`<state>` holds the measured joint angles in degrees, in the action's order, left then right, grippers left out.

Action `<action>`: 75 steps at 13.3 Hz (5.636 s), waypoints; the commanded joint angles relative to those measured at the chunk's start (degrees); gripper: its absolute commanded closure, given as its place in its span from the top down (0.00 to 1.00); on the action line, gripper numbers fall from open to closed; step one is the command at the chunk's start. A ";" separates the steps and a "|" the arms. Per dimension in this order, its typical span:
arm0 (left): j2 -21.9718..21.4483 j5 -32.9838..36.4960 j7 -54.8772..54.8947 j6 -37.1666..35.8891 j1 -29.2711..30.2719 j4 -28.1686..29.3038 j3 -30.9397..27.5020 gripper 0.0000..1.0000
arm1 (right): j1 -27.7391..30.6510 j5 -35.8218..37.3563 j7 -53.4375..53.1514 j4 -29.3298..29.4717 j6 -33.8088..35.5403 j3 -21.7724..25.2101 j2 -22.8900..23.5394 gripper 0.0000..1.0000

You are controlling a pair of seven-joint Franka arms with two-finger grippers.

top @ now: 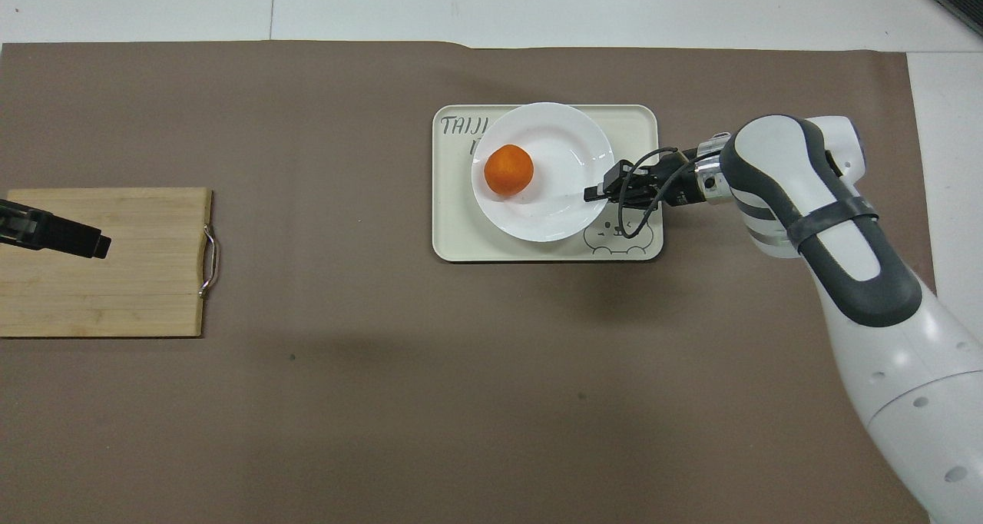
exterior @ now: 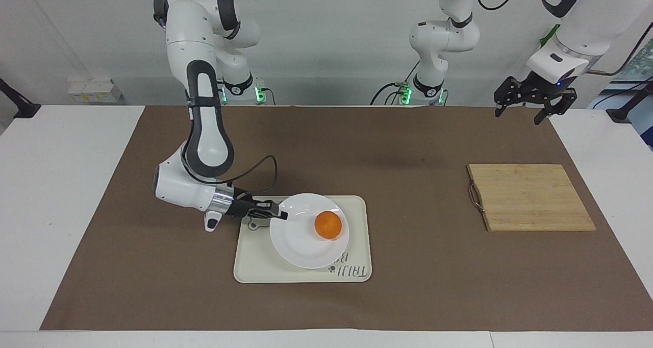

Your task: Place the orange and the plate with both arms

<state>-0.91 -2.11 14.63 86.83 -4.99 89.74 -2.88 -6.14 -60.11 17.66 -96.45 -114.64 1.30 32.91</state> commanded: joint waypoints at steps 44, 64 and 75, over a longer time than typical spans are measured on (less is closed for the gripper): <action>-2.78 2.02 -1.71 -2.19 -0.20 -1.06 -0.37 1.00 | 7.11 57.91 -14.94 5.73 19.96 3.09 -30.54 1.00; -0.32 0.79 -1.62 -4.57 -0.28 -4.92 -0.55 1.00 | 5.00 63.36 -18.73 1.62 27.19 3.01 -42.14 1.00; -0.41 0.79 -1.62 -4.48 -0.28 -4.75 -0.64 1.00 | 5.09 62.05 -17.75 0.91 27.71 3.01 -42.50 1.00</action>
<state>-1.69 -0.95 13.53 83.40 -4.95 86.13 -3.17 -1.18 1.63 -0.92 -94.01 -86.08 4.38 -8.31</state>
